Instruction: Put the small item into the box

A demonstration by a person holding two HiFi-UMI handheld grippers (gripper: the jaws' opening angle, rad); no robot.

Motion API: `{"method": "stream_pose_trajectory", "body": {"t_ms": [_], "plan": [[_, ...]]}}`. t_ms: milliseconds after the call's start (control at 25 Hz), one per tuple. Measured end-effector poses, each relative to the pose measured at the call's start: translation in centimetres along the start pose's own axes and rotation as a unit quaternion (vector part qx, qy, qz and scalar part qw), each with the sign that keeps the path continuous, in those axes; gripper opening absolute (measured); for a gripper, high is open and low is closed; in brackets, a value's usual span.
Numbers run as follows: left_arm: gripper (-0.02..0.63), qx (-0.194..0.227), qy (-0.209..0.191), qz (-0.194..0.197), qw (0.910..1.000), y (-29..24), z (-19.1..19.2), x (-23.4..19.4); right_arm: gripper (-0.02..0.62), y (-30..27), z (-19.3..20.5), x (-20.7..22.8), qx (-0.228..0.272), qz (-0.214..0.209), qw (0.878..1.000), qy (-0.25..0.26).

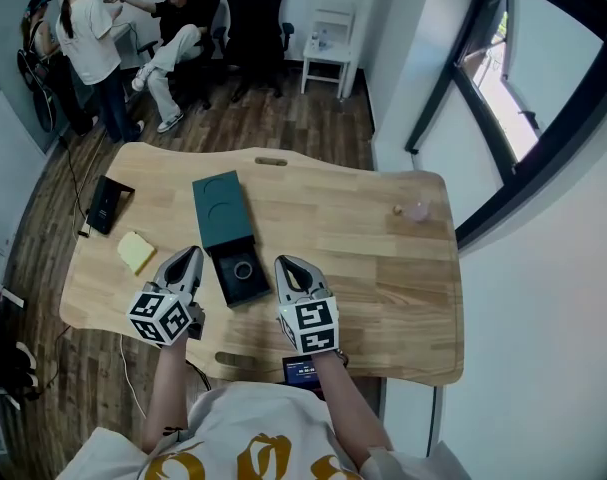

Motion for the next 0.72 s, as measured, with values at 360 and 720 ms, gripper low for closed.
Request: {"method": "stream_pose_trajectory", "body": {"t_ms": [360,720], "plan": [[0.003,0.003,-0.032,-0.007,0.9995,0.48,-0.43,-0.21,0.003,0.35,-0.67,-0.06,0.012,0.001,1.0,0.01],[0.003,-0.008,-0.041,-0.01,0.9991,0.4,0.16,-0.51,0.003,0.08,-0.12,-0.47,0.009,-0.012,1.0,0.014]]}}
Point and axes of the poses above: the fingertips, and each gripper's own axes: y backward along the fingers, x to its right, z out of its underside, the point moved 8 cm from there along y, backward along the fingers, and after that the axes turned 14 degrees about -y, right-handed, at the moved point
